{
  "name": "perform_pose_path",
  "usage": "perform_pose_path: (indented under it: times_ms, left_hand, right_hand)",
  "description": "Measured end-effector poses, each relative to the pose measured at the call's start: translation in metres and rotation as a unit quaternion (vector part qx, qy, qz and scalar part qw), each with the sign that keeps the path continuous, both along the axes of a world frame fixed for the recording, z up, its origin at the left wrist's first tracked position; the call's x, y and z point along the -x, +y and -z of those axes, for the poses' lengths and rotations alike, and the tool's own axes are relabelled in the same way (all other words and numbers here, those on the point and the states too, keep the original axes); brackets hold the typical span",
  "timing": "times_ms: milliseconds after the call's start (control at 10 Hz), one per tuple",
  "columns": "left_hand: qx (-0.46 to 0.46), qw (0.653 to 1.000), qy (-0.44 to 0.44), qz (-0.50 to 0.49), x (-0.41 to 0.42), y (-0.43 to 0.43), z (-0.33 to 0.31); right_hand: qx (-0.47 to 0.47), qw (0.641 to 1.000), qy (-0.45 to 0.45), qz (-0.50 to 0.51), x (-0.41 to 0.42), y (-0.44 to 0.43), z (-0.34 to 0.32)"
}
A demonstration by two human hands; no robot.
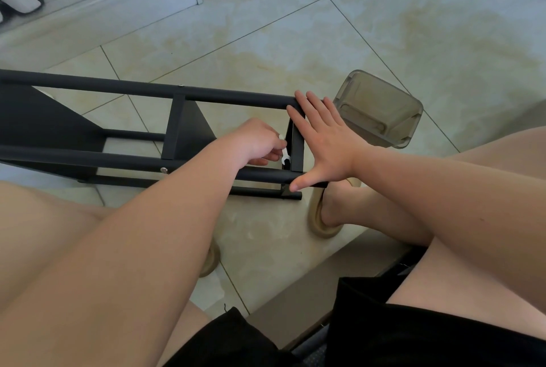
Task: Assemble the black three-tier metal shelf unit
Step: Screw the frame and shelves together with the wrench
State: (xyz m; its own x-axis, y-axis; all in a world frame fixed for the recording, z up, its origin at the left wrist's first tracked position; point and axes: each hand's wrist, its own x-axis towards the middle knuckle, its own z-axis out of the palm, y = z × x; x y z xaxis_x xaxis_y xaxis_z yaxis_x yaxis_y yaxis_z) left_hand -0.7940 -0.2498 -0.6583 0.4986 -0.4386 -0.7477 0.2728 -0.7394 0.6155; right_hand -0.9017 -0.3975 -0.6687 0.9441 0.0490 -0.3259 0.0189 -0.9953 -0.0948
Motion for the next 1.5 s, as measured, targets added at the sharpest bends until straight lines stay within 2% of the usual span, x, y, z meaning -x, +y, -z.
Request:
perform_pose_path:
  times_ms: [100, 200, 400, 1100, 1300, 1500]
  left_hand:
    - [-0.003, 0.999, -0.03, -0.023, 0.0014, -0.0028, -0.0006]
    - [0.017, 0.998, -0.008, -0.06, 0.0028, -0.0054, -0.0011]
    - [0.021, 0.997, 0.028, -0.068, 0.0011, -0.0064, -0.0007]
    - [-0.037, 0.995, 0.087, -0.027, 0.0068, -0.0068, -0.0089]
    - [-0.039, 0.996, 0.077, 0.003, 0.0058, -0.0068, -0.0085]
    - [-0.026, 0.997, 0.027, 0.073, 0.0025, -0.0017, -0.0079]
  right_hand:
    - [-0.003, 1.0, -0.003, -0.001, 0.0001, -0.0001, 0.0001]
    - [-0.005, 1.0, -0.002, 0.0, 0.0002, 0.0002, 0.0006]
    - [-0.002, 1.0, -0.004, 0.0, -0.0001, 0.0002, 0.0003]
    - [-0.002, 1.0, -0.004, -0.001, 0.0, 0.0011, 0.0011]
    - [-0.002, 1.0, -0.004, -0.002, 0.0001, 0.0006, 0.0007]
    - [-0.003, 1.0, -0.001, -0.001, 0.0001, 0.0004, -0.0004]
